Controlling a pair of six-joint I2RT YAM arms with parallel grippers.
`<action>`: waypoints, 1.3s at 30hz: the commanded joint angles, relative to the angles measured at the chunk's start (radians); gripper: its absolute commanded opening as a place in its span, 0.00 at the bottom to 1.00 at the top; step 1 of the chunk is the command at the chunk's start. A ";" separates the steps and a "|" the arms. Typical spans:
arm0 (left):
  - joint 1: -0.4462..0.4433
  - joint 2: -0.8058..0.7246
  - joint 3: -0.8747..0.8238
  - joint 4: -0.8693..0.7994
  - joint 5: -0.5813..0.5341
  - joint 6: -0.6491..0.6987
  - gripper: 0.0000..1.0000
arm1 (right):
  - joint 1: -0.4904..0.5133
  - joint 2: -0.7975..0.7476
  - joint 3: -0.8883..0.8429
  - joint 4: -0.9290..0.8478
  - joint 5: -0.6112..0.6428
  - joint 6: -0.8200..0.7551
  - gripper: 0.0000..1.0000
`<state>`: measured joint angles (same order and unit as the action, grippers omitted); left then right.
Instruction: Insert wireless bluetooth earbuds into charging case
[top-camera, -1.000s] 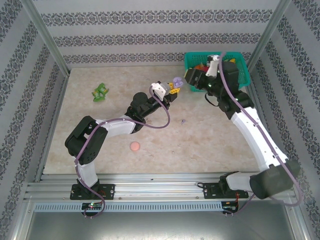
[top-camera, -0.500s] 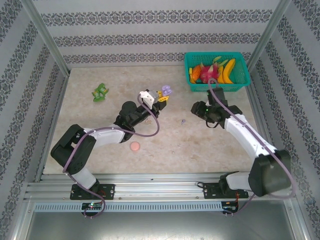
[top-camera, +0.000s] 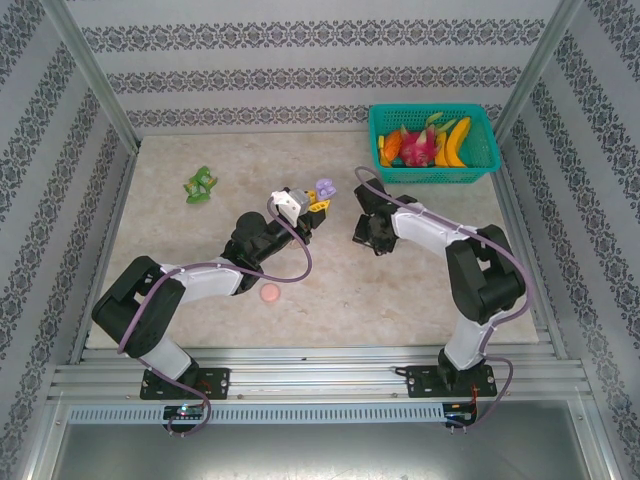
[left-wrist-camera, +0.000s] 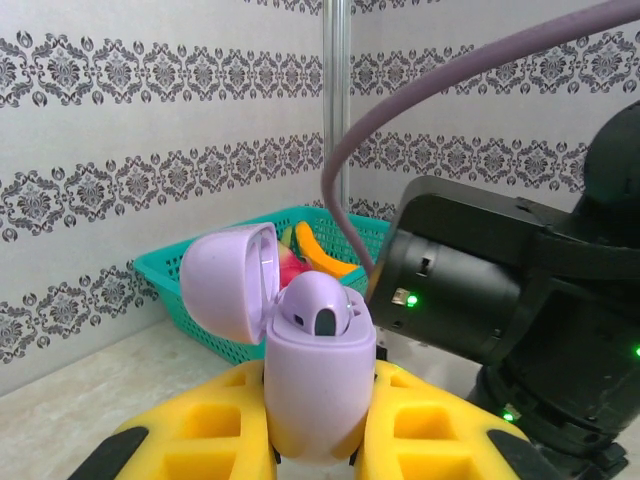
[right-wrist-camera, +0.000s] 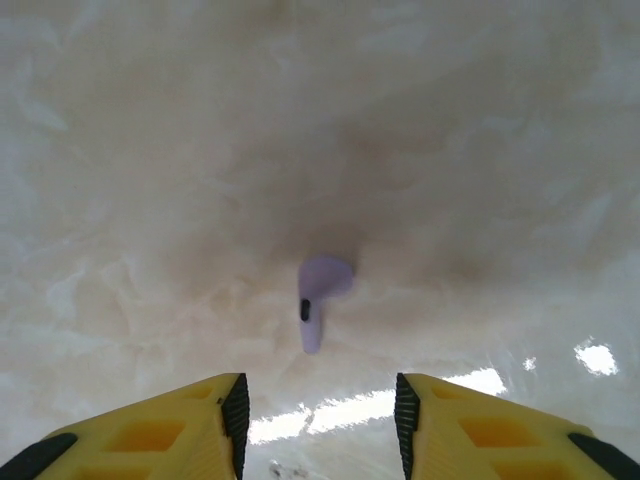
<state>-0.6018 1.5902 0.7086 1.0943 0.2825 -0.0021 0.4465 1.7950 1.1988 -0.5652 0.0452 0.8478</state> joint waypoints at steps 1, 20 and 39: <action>0.010 -0.021 -0.005 0.086 0.001 -0.022 0.00 | 0.001 0.039 0.057 -0.050 0.080 0.033 0.44; 0.010 -0.012 -0.006 0.110 -0.007 -0.029 0.00 | 0.004 0.179 0.134 -0.078 0.087 0.030 0.38; 0.010 -0.010 -0.003 0.114 -0.017 -0.029 0.00 | 0.006 0.224 0.172 -0.099 0.087 -0.006 0.32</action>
<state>-0.6006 1.5902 0.7086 1.1389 0.2752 -0.0196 0.4477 1.9968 1.3518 -0.6411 0.1154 0.8581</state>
